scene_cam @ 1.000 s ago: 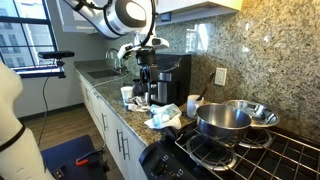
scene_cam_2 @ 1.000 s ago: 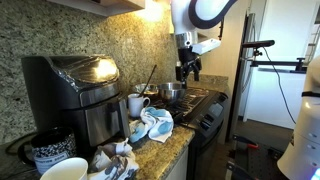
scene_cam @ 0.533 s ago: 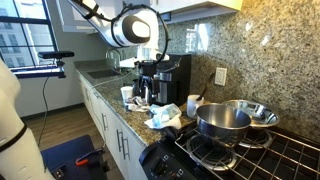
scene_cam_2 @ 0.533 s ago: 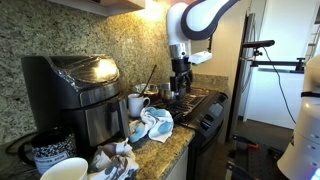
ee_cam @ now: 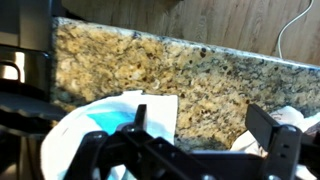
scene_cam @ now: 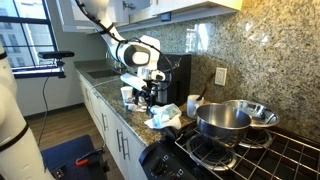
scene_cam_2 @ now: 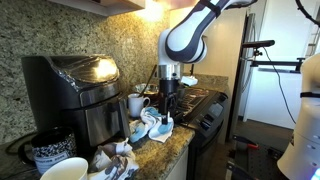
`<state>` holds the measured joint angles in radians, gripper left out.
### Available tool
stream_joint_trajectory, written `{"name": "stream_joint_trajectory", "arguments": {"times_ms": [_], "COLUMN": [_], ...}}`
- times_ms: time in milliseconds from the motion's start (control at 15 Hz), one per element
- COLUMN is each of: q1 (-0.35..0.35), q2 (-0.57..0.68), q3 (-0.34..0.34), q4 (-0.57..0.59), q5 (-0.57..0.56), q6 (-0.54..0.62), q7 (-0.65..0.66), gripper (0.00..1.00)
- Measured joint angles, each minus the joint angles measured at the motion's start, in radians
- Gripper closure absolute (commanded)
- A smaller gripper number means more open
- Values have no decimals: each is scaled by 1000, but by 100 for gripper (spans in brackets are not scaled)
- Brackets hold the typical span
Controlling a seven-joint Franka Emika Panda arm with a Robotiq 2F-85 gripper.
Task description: Pull the food basket out then push it in
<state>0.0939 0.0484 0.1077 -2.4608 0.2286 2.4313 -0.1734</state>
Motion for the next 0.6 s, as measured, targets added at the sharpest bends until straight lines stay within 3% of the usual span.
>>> {"name": "stream_joint_trajectory", "arguments": {"times_ms": [600], "q1": [64], "q2": [72], "q3": [105], "q4": [82], "q5": [13], "q6": [54], "q7": [-73], "gripper": [0]}}
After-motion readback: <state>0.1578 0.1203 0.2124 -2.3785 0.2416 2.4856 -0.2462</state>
